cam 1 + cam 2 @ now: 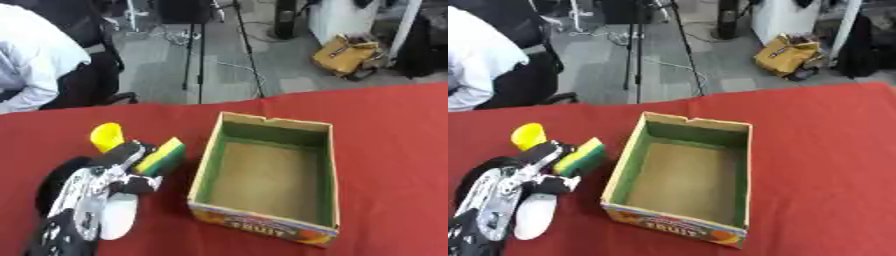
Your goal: Pick up objects on the table and place them in the box.
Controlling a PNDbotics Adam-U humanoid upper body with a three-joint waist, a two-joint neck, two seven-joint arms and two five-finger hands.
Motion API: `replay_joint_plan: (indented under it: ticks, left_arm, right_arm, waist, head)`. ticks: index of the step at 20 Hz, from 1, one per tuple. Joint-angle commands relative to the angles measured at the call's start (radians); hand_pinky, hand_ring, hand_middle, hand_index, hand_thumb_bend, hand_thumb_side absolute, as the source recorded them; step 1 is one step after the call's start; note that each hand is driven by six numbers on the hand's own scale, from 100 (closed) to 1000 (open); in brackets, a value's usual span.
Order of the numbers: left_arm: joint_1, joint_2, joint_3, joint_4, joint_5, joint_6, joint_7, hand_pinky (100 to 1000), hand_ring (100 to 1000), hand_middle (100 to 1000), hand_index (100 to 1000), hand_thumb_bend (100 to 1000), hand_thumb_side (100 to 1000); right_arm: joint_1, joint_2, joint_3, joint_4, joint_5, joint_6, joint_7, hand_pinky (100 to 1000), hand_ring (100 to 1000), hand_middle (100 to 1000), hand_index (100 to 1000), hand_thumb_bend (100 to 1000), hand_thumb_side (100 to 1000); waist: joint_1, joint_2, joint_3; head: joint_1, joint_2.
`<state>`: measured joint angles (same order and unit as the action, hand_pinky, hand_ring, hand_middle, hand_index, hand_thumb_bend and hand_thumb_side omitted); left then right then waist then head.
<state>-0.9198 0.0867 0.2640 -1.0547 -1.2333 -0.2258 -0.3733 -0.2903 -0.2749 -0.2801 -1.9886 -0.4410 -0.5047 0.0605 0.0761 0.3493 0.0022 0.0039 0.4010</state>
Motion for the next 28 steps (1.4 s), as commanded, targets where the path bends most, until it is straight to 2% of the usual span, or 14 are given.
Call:
replay_joint_plan:
  ticks: [1, 12, 28]
  left_arm:
    - [-0.021, 0.015, -0.008, 0.002, 0.002, -0.009, 0.03, 375, 470, 237, 427, 100, 259]
    - [-0.04, 0.01, -0.008, 0.015, 0.014, -0.004, 0.023, 359, 455, 215, 414, 100, 265]
    - [-0.095, 0.03, -0.007, -0.014, 0.03, 0.008, -0.021, 365, 455, 207, 407, 100, 291]
  right_arm:
    - [-0.011, -0.009, 0.001, -0.011, -0.01, -0.001, 0.005, 882, 750, 522, 583, 100, 1000]
    - [-0.009, -0.009, 0.003, -0.011, -0.011, 0.003, 0.004, 884, 752, 523, 583, 100, 1000]
    - [-0.006, -0.017, 0.006, -0.011, -0.024, 0.018, -0.009, 884, 750, 522, 581, 100, 1000]
  waist:
    - [-0.006, -0.021, 0.001]
    - [-0.004, -0.027, -0.003]
    - [0.005, -0.056, -0.002]
  head:
    - [-0.001, -0.004]
    - [0.0, -0.001]
    - [-0.007, 0.027]
